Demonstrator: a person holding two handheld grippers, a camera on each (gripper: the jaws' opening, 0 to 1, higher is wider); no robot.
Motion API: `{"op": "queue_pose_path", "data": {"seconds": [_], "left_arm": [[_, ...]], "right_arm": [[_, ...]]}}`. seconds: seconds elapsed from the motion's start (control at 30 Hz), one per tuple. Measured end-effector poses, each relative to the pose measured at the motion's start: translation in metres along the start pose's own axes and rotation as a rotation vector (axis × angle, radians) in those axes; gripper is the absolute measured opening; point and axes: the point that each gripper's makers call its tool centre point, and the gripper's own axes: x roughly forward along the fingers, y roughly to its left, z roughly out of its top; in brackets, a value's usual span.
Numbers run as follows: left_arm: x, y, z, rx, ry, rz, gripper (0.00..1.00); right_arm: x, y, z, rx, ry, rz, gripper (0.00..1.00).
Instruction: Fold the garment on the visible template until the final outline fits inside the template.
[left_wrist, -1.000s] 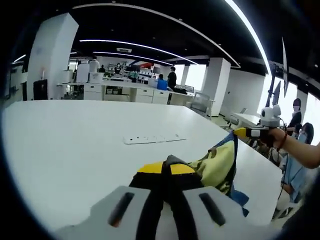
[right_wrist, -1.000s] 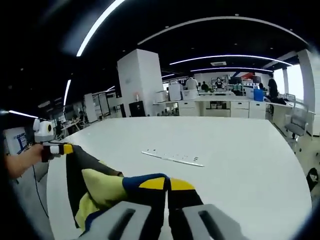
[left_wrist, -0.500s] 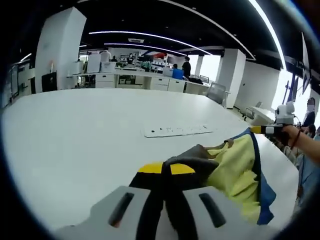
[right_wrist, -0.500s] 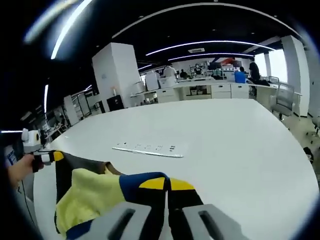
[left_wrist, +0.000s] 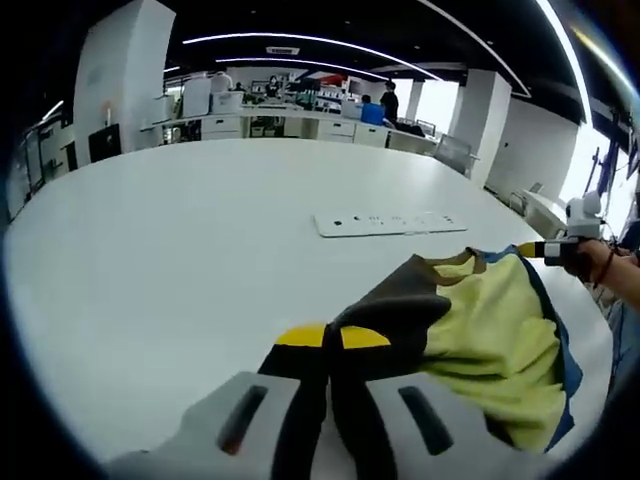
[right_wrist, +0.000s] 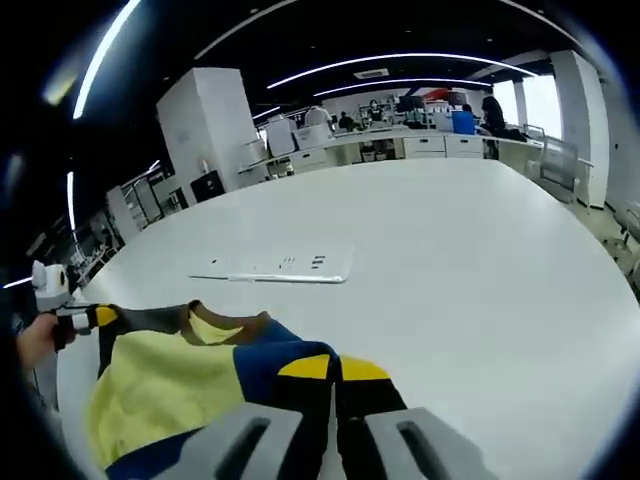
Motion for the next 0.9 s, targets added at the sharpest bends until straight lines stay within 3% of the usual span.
{"op": "queue_pose_path", "data": {"seconds": [0.1, 0.23, 0.3, 0.37, 0.47, 0.53, 0.6, 0.63, 0.77, 0.9], "left_arm": [[0.001, 0.005, -0.003, 0.011, 0.012, 0.026, 0.01], [-0.004, 0.013, 0.001, 0.046, -0.002, 0.075, 0.18], [-0.009, 0.016, 0.006, 0.057, -0.016, 0.095, 0.31], [-0.015, 0.017, 0.011, 0.066, -0.038, 0.103, 0.41], [-0.026, 0.014, 0.016, 0.089, -0.051, 0.102, 0.5], [-0.034, 0.012, 0.016, 0.097, -0.053, 0.104, 0.59], [-0.04, 0.011, 0.016, 0.097, -0.062, 0.105, 0.73], [-0.043, 0.01, 0.016, 0.095, -0.068, 0.101, 0.78], [-0.058, 0.001, 0.015, 0.114, -0.089, 0.072, 0.83], [-0.074, -0.017, 0.01, 0.144, -0.096, 0.024, 0.89]], "right_arm": [[0.003, 0.001, -0.003, 0.001, 0.008, -0.002, 0.0], [0.002, 0.005, -0.001, -0.032, 0.004, 0.0, 0.0], [-0.001, 0.008, 0.005, -0.033, -0.015, -0.001, 0.12], [-0.004, 0.012, 0.009, -0.031, -0.024, 0.01, 0.31], [-0.011, 0.025, 0.016, -0.05, -0.037, 0.042, 0.53], [-0.018, 0.042, 0.016, -0.063, -0.031, 0.107, 0.6], [-0.026, 0.058, 0.013, -0.053, -0.014, 0.168, 0.67], [-0.027, 0.06, 0.013, -0.055, -0.011, 0.17, 0.7], [-0.044, 0.083, 0.008, -0.13, -0.001, 0.225, 0.85], [-0.067, 0.107, 0.002, -0.174, 0.001, 0.286, 0.9]]}}
